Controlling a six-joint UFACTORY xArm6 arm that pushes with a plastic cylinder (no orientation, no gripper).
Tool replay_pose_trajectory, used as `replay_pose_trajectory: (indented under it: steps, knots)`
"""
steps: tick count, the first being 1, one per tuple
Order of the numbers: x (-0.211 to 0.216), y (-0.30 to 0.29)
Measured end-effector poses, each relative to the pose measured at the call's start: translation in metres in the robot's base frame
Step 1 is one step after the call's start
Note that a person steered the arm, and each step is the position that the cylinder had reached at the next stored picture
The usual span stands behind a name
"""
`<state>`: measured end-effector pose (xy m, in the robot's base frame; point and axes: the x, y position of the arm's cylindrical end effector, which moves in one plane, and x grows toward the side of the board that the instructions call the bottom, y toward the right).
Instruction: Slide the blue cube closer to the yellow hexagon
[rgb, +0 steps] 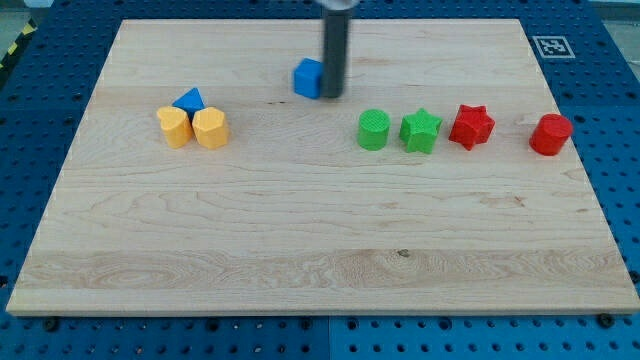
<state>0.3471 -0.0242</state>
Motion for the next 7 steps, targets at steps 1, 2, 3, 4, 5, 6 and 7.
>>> replay_pose_trajectory:
  steps: [1,2,3,4,5,6,7]
  knots:
    - [-0.002,-0.015]
    - [-0.014,0.046]
    - [-0.043,0.072]
    - [-0.054,0.024]
    - [-0.021,-0.019]
    - [0.018,-0.042]
    - [0.001,-0.031]
